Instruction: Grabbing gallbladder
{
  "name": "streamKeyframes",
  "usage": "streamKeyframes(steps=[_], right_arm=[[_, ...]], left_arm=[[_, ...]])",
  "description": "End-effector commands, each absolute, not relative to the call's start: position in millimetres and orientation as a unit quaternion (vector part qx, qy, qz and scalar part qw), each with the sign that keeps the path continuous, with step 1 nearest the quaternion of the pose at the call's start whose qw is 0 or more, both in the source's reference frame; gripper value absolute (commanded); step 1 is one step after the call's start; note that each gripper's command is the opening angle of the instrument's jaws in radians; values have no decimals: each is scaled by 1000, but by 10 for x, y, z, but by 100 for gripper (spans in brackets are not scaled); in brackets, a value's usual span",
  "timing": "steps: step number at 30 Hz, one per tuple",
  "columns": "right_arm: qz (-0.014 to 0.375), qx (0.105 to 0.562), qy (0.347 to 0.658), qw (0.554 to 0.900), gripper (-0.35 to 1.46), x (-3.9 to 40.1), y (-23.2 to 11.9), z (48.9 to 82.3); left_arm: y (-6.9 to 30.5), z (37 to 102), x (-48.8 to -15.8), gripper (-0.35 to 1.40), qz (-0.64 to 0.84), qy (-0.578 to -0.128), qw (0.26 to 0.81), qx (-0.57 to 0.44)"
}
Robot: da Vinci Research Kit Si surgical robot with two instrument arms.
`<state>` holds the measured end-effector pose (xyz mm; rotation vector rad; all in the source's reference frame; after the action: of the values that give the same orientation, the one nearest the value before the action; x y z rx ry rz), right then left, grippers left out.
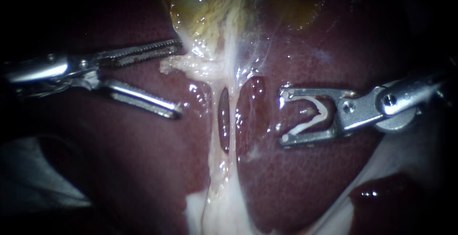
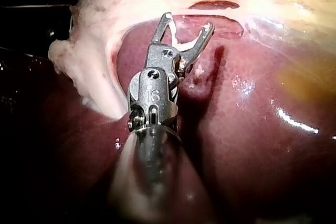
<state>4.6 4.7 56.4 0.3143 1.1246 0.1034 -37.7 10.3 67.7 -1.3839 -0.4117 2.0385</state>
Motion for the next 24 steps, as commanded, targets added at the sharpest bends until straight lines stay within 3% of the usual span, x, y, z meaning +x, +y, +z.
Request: streamKeyframes(steps=[1,11,24], right_arm=[[49,148,531,833,50,46,47,564],[49,148,531,833,50,47,47,564],[49,148,531,833,50,48,47,565]], left_arm=[[101,677,-379,79,773,-160,320,-524],[98,680,-382,56,766,-173,336,-519],[99,696,-379,4,763,-183,346,-514]])
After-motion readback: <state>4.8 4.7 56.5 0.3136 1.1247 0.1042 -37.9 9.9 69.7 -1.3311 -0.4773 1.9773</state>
